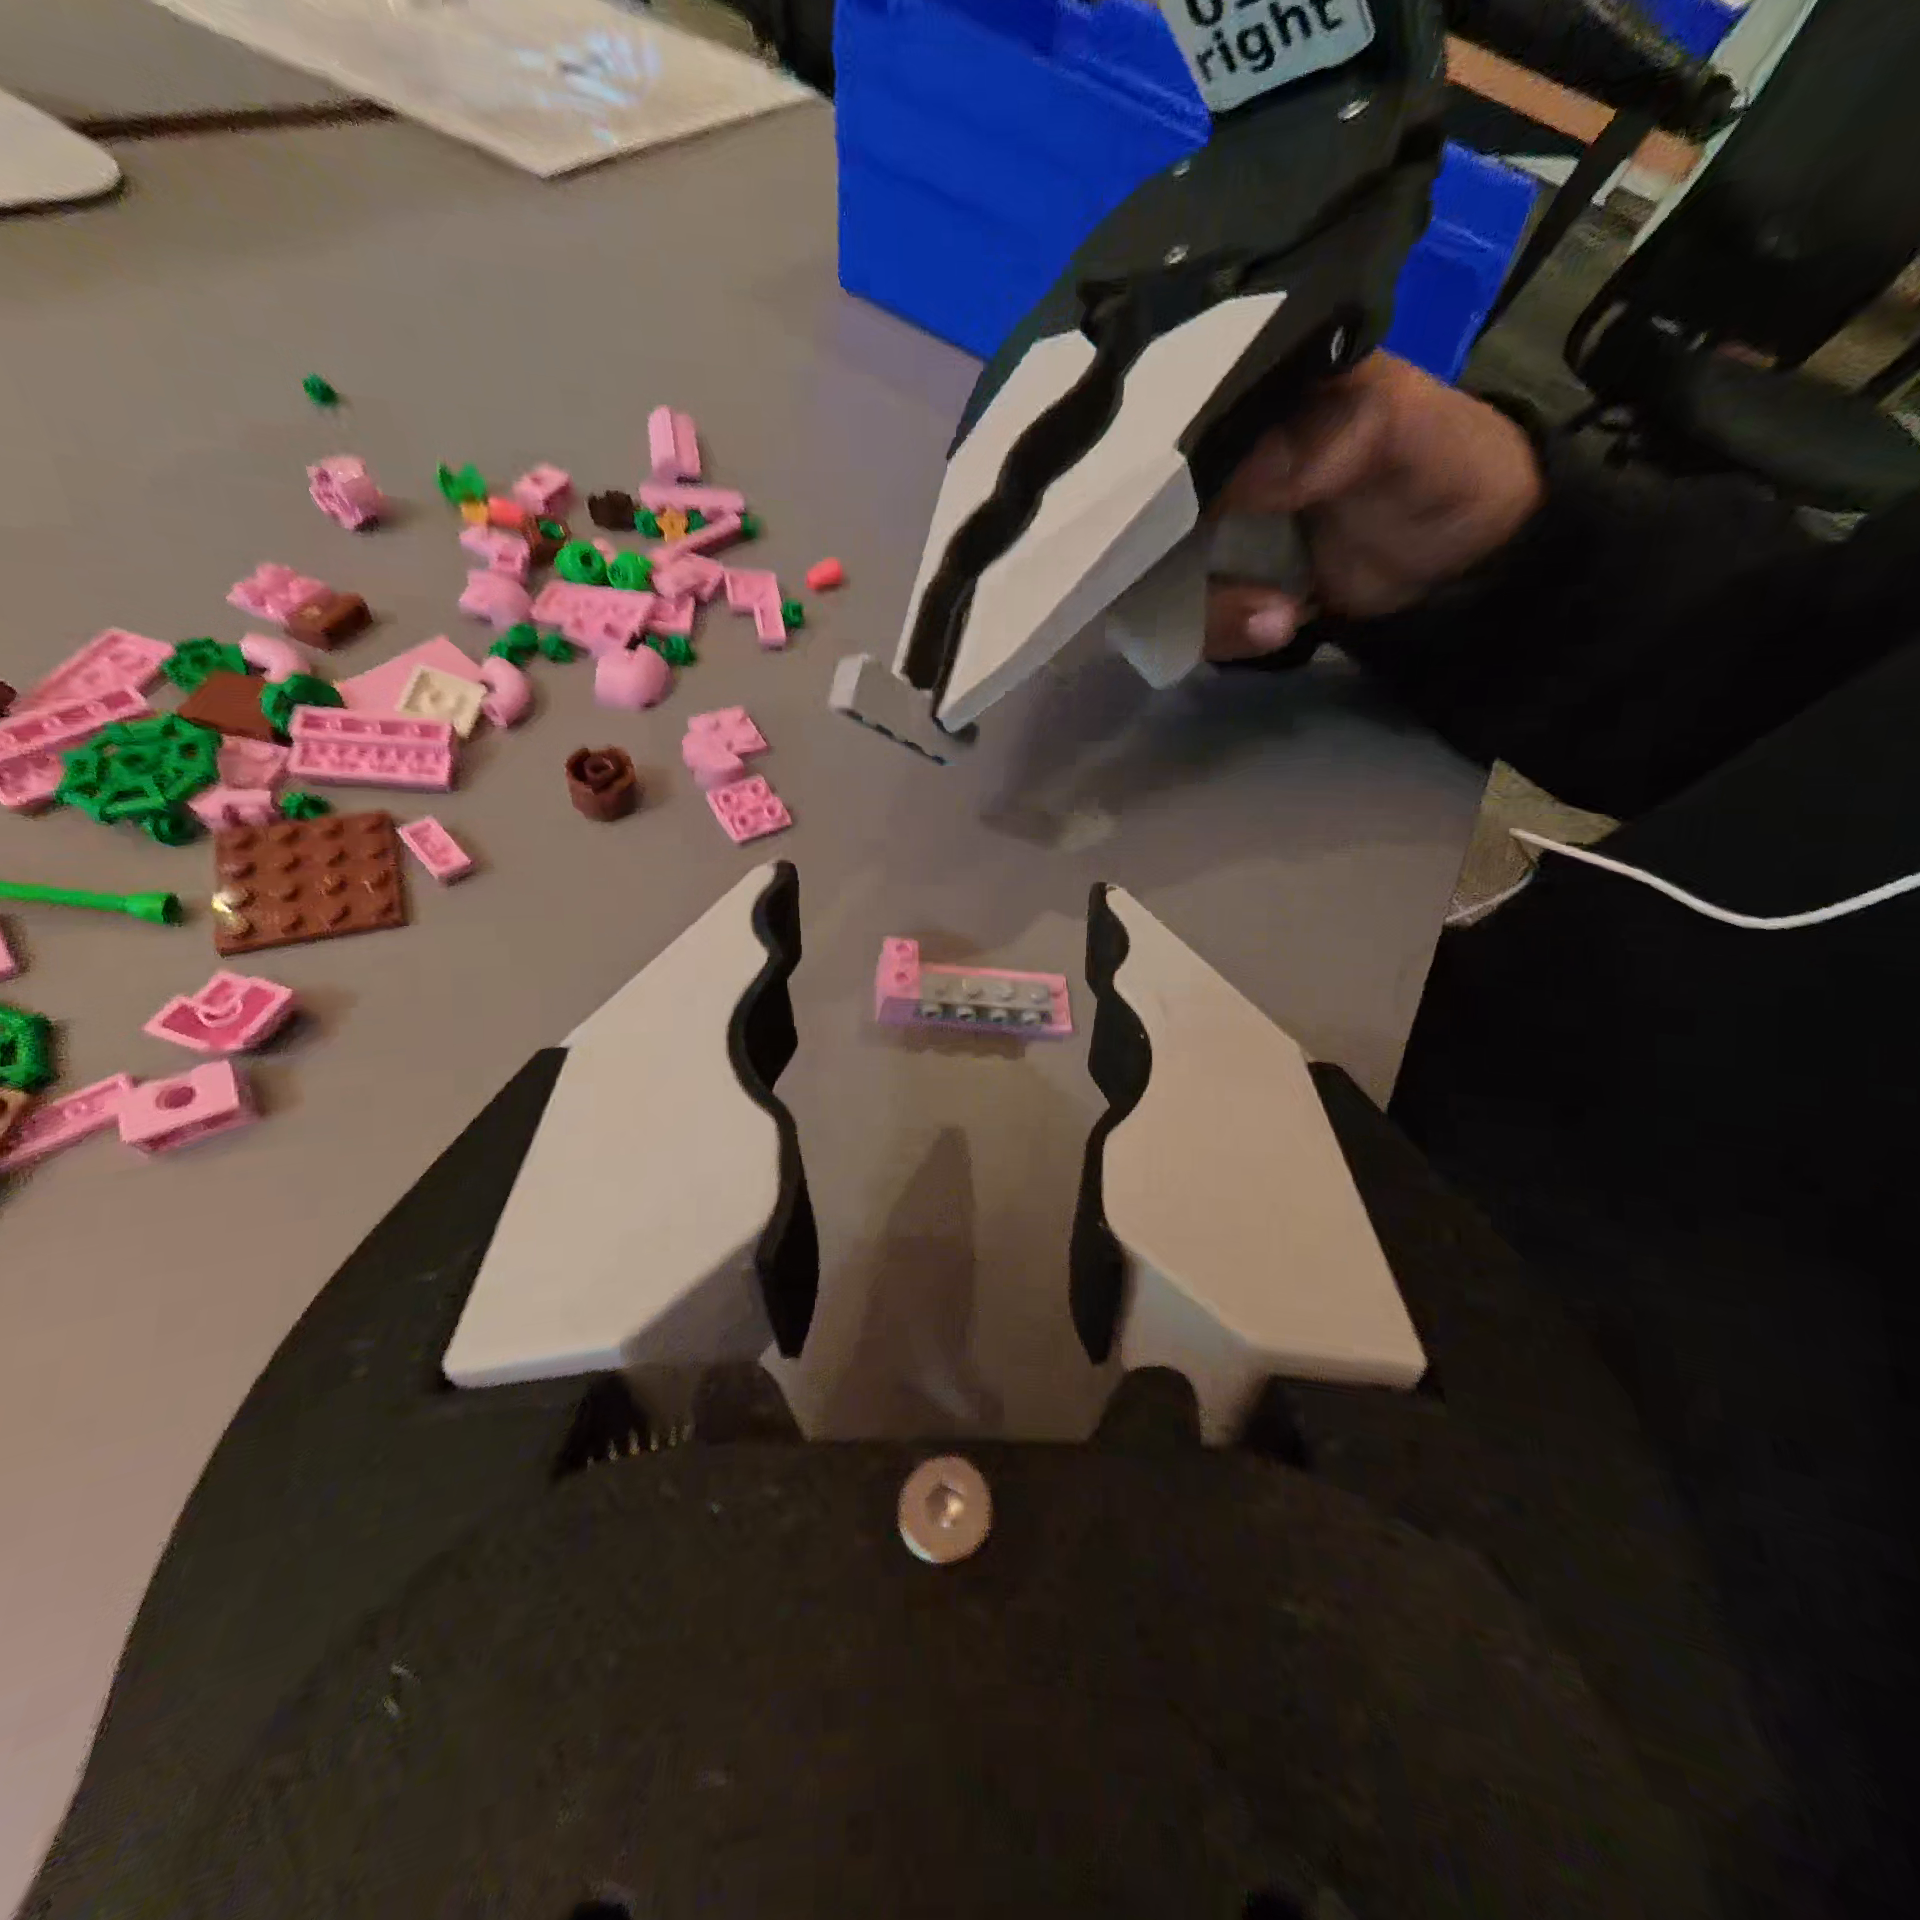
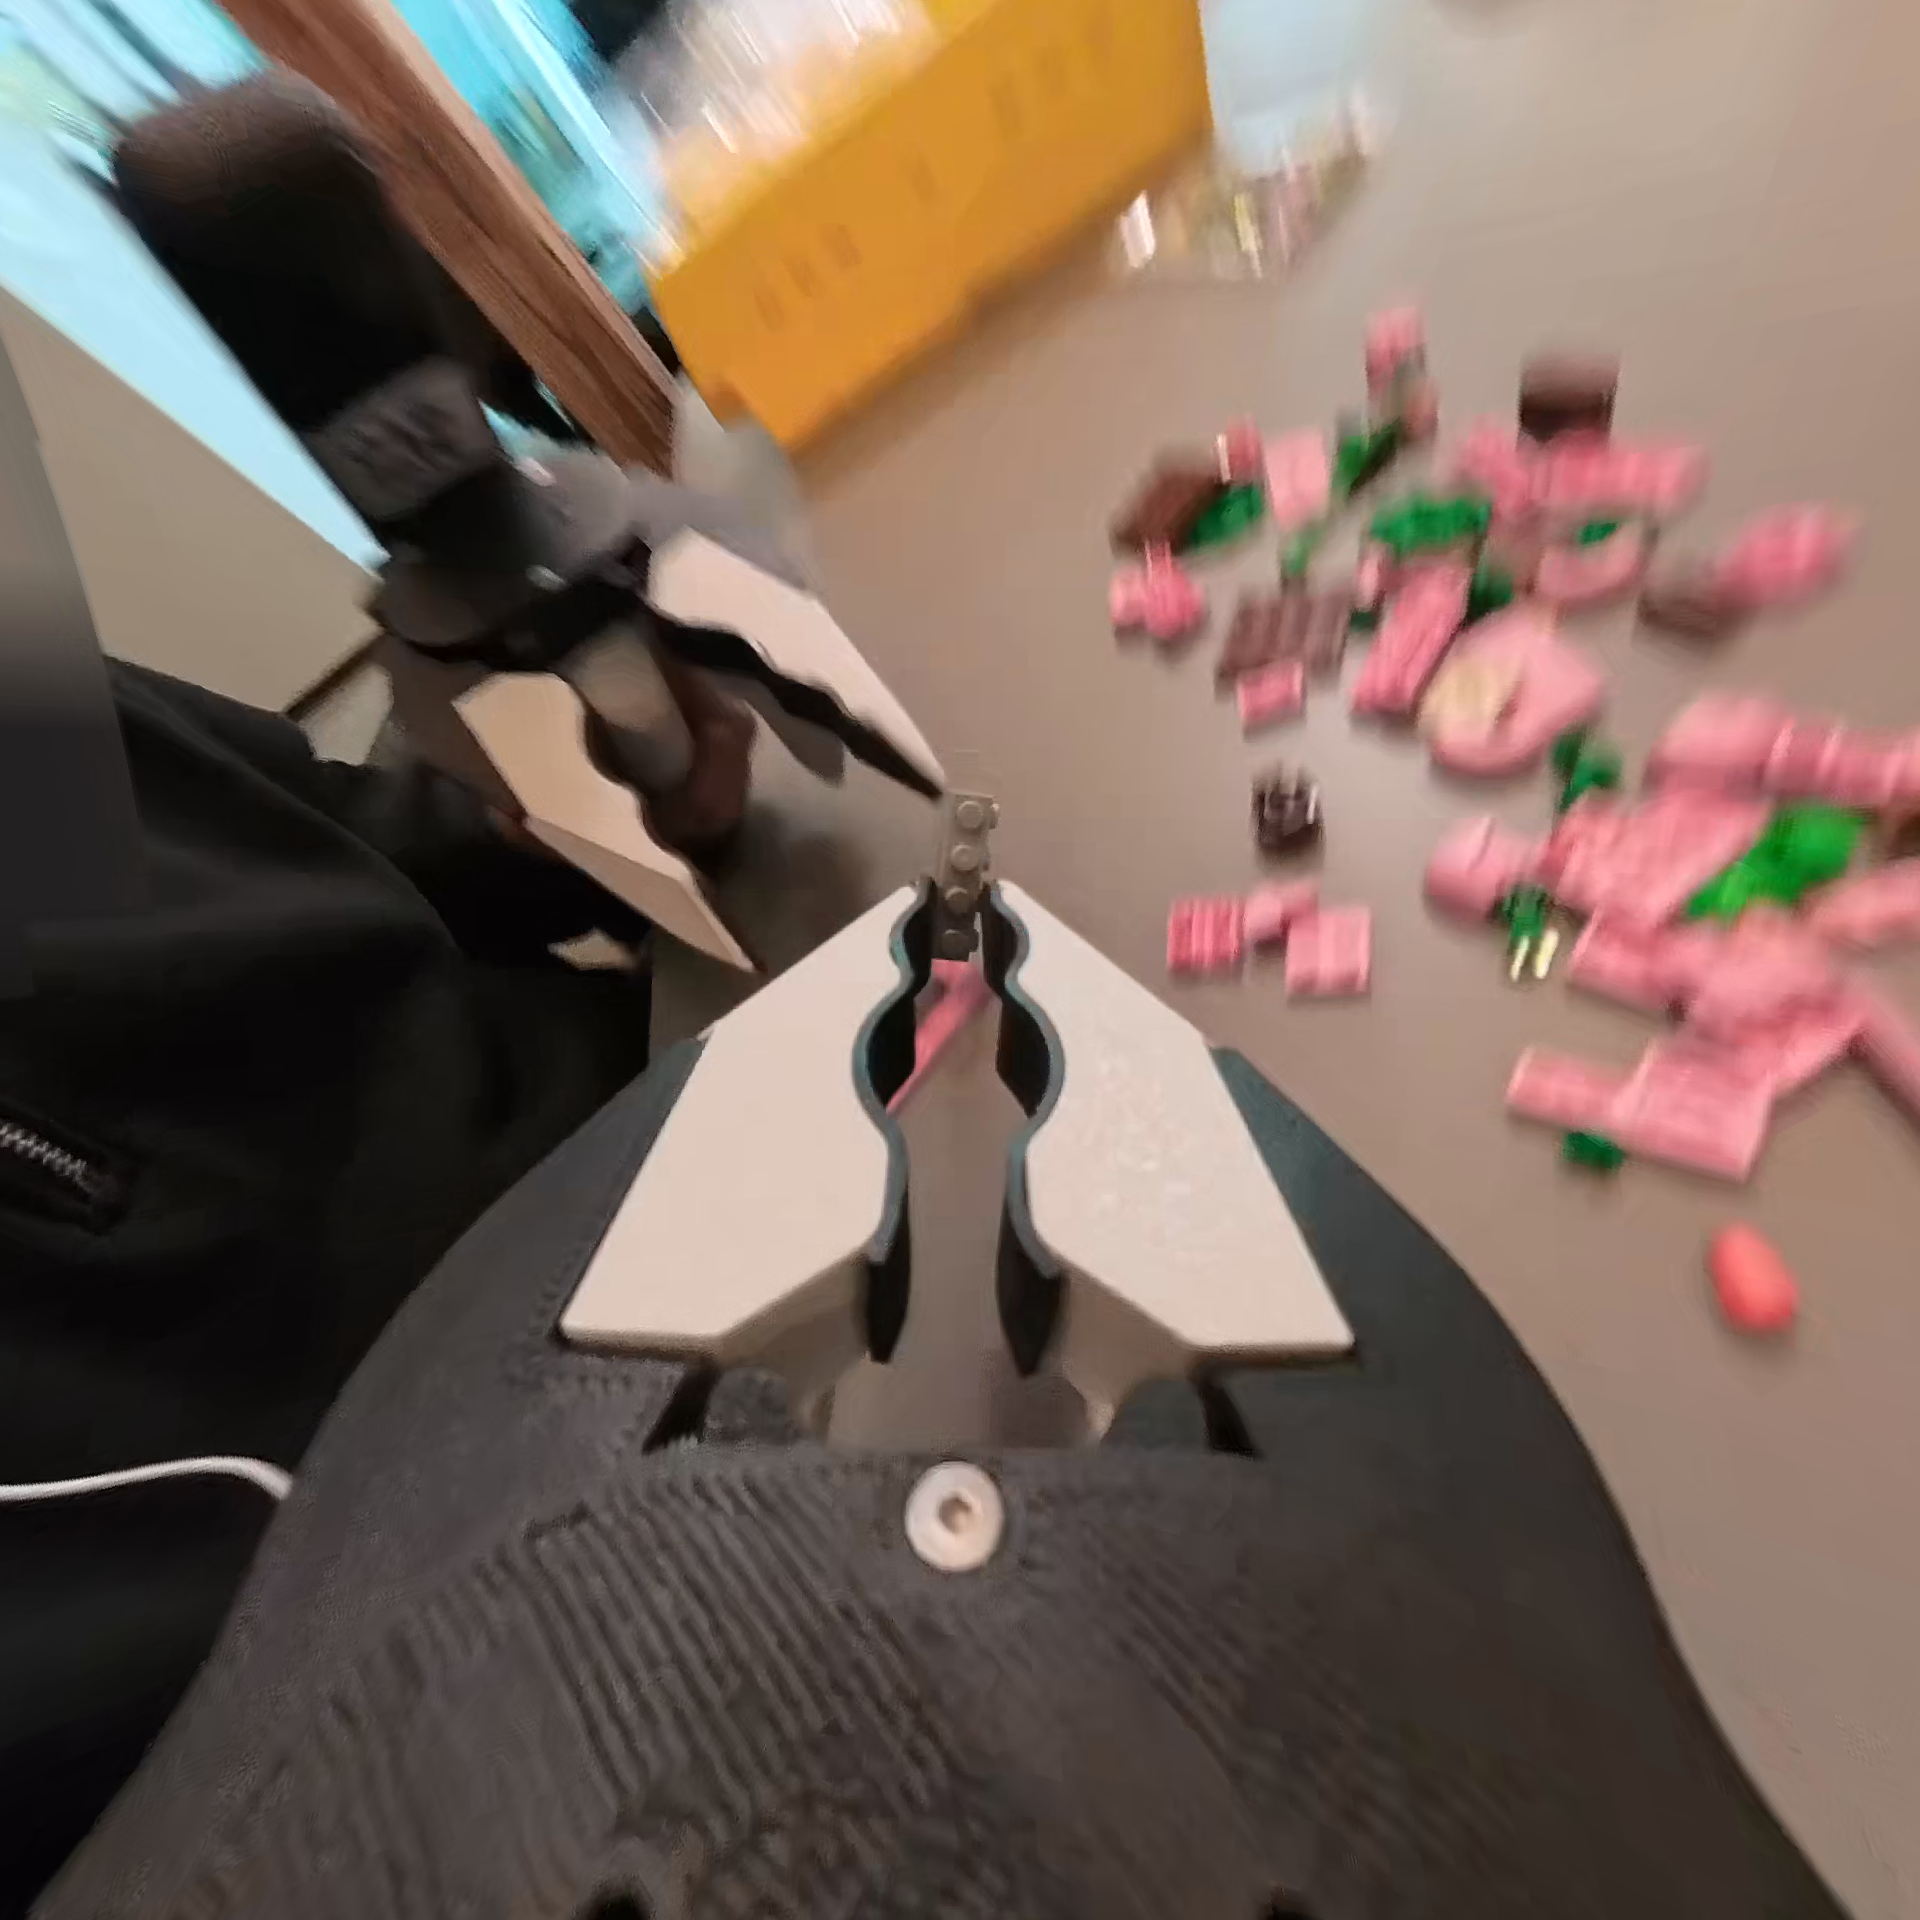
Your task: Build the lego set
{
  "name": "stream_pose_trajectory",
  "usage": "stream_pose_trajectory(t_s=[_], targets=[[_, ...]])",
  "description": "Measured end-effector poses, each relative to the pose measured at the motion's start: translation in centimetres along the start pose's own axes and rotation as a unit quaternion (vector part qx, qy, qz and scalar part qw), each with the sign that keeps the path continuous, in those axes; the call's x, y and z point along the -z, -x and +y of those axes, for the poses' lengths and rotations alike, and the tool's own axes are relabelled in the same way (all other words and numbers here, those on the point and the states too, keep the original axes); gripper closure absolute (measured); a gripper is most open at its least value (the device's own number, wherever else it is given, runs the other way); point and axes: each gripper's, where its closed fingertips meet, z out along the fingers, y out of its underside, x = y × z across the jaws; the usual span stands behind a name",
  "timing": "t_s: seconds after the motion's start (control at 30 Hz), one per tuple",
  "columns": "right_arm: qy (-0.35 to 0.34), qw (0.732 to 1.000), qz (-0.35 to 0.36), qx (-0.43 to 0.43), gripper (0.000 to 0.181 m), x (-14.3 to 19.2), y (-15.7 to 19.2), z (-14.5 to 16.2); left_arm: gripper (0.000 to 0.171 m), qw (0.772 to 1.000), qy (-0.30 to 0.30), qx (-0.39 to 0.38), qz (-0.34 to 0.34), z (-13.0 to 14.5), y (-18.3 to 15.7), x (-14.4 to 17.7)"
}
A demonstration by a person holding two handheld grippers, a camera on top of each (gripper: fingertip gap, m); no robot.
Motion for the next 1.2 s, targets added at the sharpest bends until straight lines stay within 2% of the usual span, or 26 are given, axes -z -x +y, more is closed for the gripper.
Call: stream_pose_trajectory(t_s=[0.1,0.23,0.33,0.43,0.93,1.2], targets=[[0.063,0.997,0.019,-0.046,0.174,-0.4,0.7,2.5,0.117,0.999,0.023,0.026,0.011,0.7,-0.1,-0.3],[0.130,0.987,0.071,-0.061,0.174,-1.1,1.3,4.8,0.117,0.996,0.089,0.027,0.013,2.5,-0.3,-1.4],[0.149,0.982,0.090,-0.073,0.174,-1.6,1.5,5.3,0.118,0.993,0.117,0.017,0.006,3.4,-0.4,-1.5],[0.157,0.979,0.096,-0.089,0.174,-2.0,1.7,5.3,0.128,0.990,0.140,0.024,0.012,4.2,-0.8,-1.5],[0.248,0.950,0.191,-0.016,0.174,-2.0,1.2,6.3,0.159,0.988,0.149,0.008,-0.026,4.7,-0.4,-1.3],[0.277,0.942,0.191,0.026,0.173,-2.1,1.4,6.4,0.160,0.988,0.152,0.010,-0.029,4.8,-0.4,-1.3]])
